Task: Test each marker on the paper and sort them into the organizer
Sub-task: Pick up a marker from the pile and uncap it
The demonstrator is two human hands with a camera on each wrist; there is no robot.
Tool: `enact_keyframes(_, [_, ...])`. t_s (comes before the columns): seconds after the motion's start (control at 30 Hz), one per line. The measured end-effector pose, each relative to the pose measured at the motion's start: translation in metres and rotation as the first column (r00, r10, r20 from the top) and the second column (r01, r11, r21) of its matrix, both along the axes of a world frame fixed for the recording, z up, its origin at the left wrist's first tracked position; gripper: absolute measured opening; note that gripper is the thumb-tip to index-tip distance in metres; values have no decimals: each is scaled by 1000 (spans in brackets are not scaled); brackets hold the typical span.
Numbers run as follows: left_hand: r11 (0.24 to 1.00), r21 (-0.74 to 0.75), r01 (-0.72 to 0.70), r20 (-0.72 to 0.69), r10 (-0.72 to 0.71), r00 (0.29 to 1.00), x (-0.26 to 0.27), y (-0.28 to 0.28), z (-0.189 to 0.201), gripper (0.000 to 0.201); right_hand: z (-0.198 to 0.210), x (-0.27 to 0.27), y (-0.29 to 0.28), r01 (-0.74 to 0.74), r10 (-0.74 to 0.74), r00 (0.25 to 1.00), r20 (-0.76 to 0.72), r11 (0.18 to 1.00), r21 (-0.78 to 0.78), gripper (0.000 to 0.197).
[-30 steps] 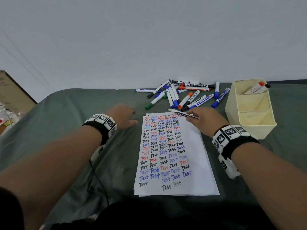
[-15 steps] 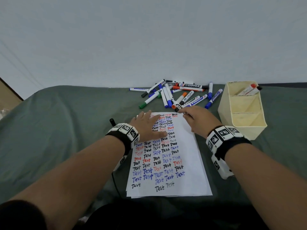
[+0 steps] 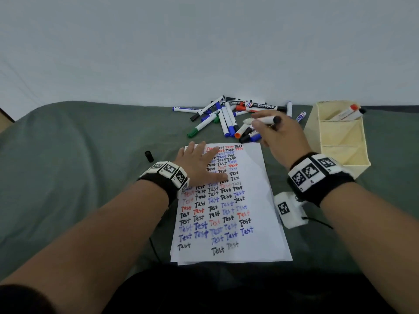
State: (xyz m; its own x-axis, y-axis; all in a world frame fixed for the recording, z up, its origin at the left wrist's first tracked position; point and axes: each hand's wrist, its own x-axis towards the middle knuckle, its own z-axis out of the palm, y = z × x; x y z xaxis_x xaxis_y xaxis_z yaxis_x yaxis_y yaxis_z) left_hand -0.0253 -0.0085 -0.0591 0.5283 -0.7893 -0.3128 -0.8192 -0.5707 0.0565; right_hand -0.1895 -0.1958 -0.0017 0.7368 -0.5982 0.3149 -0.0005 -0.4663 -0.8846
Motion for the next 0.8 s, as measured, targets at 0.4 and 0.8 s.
enact_keyframes(0.4, [1000, -17, -10, -54, 9, 998, 2, 1, -2, 115, -33, 40, -4, 105, -237, 970, 49, 594, 797, 21])
enact_keyframes(0.8, [1000, 0, -8, -73, 8, 997, 0, 1, -4, 120, -60, 37, -16, 182, -164, 983, -79, 875, 450, 6])
